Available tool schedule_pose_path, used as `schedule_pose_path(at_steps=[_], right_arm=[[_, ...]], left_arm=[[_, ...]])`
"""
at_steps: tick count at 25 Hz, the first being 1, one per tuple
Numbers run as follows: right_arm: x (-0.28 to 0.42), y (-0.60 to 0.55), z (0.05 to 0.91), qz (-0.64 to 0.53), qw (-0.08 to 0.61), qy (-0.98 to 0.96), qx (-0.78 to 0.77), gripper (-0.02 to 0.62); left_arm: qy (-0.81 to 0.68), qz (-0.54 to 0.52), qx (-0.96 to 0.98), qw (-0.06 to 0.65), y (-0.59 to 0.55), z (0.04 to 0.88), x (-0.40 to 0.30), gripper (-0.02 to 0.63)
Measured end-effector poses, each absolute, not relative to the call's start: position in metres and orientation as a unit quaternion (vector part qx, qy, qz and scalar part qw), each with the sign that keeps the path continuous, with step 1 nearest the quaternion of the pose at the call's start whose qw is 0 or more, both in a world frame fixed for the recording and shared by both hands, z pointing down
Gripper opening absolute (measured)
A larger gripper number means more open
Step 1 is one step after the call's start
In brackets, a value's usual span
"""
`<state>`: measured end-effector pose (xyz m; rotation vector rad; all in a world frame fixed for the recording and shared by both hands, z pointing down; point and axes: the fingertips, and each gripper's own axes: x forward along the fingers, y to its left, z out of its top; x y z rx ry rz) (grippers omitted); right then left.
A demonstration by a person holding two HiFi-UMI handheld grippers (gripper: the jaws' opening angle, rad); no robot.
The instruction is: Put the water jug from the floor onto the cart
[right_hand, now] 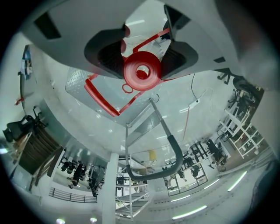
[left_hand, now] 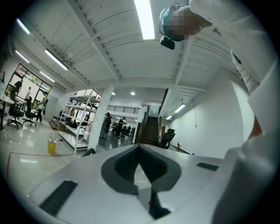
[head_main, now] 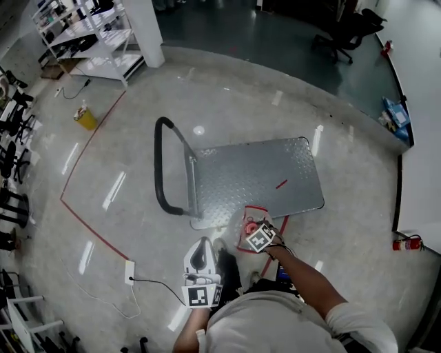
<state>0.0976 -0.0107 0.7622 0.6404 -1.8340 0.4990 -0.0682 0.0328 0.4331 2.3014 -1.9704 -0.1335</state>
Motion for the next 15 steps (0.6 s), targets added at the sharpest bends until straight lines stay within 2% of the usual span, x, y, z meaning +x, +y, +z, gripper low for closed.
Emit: schedule_pose_path(at_steps=[6,15], right_arm=[[0.077,-0.086,0.754,0.215,0.526,-0.770,0.290,0.272],[0.037,-0.179,0.764,0.210,0.524,-0.774,0.287,0.272]], left_arm=[[-0.616,-0.048,0.784,0.057,-0.052,0.427,-0.090,0.003],[-0.641,-0.026,0.763,0.081,-0.124,0.444,-0.116,0.003]])
